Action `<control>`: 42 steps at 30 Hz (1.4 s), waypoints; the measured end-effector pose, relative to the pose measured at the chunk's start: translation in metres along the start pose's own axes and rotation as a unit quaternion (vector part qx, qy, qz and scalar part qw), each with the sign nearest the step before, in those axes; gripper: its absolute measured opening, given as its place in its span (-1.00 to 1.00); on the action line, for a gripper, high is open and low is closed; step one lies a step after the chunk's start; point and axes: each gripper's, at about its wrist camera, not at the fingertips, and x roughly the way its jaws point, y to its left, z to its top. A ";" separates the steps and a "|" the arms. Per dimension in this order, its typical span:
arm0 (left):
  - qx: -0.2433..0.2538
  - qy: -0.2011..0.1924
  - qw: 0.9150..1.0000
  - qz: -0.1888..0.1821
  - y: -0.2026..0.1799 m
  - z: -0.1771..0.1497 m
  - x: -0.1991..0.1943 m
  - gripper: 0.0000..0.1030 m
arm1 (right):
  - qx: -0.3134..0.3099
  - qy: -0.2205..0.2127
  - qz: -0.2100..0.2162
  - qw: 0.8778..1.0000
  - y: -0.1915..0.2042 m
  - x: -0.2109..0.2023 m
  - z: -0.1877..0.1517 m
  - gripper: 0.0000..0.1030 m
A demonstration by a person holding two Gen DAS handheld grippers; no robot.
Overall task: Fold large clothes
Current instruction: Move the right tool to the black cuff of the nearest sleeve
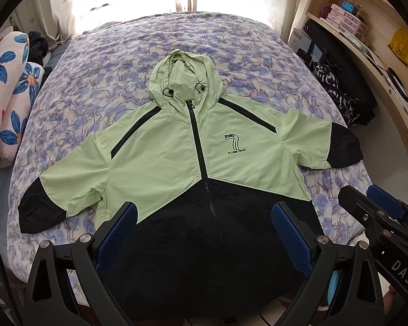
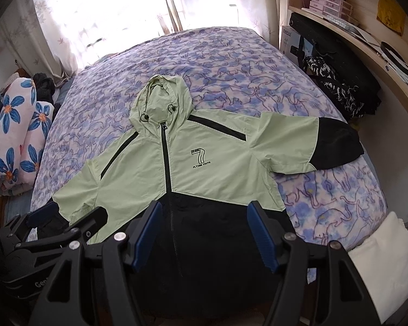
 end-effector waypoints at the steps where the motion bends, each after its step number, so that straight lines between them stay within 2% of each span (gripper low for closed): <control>1: 0.001 0.000 1.000 -0.001 -0.001 0.000 0.000 0.90 | 0.001 -0.002 0.001 1.000 -0.001 -0.001 0.000 0.27; 8: 0.014 -0.004 1.000 0.001 -0.019 0.005 0.001 0.90 | 0.007 -0.026 0.015 1.000 -0.020 -0.004 0.005 0.27; 15: 0.023 -0.011 1.000 0.013 -0.047 0.016 0.005 0.90 | 0.013 -0.019 0.058 0.998 -0.057 0.007 0.016 0.27; 19: 0.025 0.003 1.000 0.020 -0.074 0.025 0.014 0.90 | 0.005 -0.007 0.074 0.997 -0.085 0.016 0.027 0.27; 28: 0.019 0.026 0.999 0.021 -0.161 0.050 0.052 0.90 | 0.023 0.035 0.104 0.994 -0.188 0.050 0.063 0.27; 33: 0.028 0.033 0.999 0.029 -0.212 0.064 0.080 0.90 | 0.043 0.034 0.102 0.993 -0.248 0.077 0.081 0.27; 42: 0.045 0.041 0.997 0.039 -0.281 0.091 0.139 0.90 | 0.153 0.061 0.097 0.982 -0.357 0.132 0.087 0.27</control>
